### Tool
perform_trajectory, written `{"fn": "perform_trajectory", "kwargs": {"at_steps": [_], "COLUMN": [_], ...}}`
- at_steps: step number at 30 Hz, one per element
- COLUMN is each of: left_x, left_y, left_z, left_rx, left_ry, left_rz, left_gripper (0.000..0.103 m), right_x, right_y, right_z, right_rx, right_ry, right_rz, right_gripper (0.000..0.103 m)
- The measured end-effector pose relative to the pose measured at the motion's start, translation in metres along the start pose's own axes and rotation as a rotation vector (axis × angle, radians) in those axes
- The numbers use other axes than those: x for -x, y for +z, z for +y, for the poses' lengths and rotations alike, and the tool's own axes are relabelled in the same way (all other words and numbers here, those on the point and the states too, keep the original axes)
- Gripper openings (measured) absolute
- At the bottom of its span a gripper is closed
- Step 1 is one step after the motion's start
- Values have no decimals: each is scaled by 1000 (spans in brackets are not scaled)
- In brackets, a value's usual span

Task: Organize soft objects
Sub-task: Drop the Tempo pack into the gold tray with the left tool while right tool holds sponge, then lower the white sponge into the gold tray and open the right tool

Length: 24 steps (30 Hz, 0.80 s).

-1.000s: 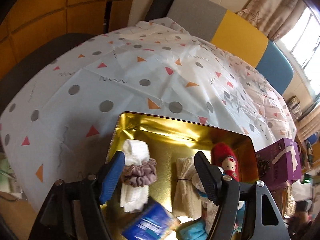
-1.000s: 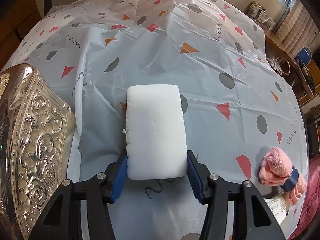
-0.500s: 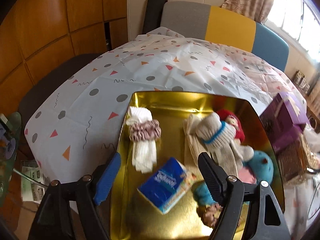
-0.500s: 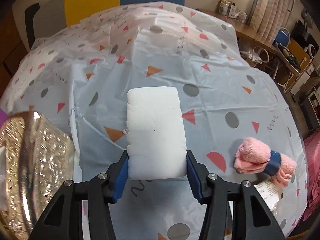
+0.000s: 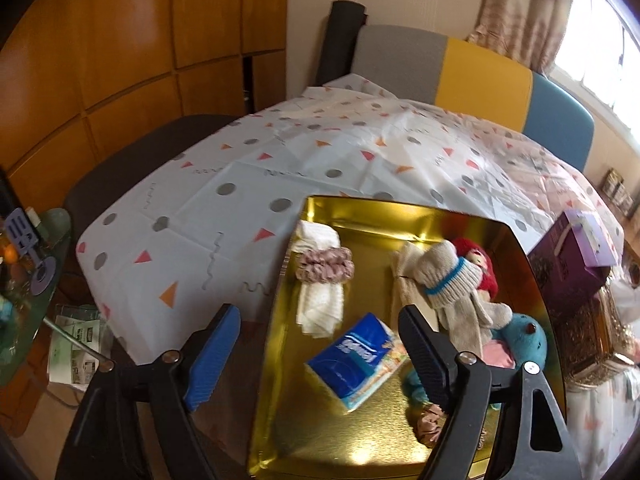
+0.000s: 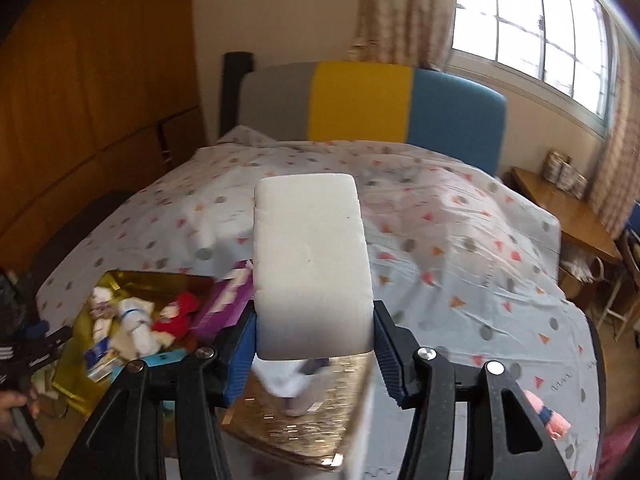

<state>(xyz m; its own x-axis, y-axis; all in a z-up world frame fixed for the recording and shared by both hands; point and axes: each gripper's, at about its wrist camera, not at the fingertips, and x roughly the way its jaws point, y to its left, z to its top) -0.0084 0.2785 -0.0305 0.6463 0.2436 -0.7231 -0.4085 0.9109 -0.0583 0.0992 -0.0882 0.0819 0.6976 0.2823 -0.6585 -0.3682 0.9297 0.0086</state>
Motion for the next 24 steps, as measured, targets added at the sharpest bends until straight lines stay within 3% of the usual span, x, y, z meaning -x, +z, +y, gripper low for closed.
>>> {"fn": "perform_trajectory", "kwargs": {"at_steps": [5, 12, 16, 22, 24], "left_x": [10, 23, 25, 23, 23], "left_y": [0, -2, -5, -8, -9], "left_z": [17, 30, 33, 30, 30], "left_rx": [41, 28, 29, 24, 26], "left_ry": [17, 40, 34, 31, 26], "left_rz": [-26, -71, -72, -65, -64], "left_gripper": [87, 88, 88, 88, 88], "right_x": [-40, -118, -142, -149, -146], "right_y": [-21, -65, -83, -91, -90], "right_z": [109, 209, 231, 233, 232], "right_rx": [125, 147, 152, 146, 135], "right_ry": [226, 360, 361, 364, 380], "right_rz": [117, 329, 401, 410, 403], "right_gripper": [55, 57, 58, 61, 71]}}
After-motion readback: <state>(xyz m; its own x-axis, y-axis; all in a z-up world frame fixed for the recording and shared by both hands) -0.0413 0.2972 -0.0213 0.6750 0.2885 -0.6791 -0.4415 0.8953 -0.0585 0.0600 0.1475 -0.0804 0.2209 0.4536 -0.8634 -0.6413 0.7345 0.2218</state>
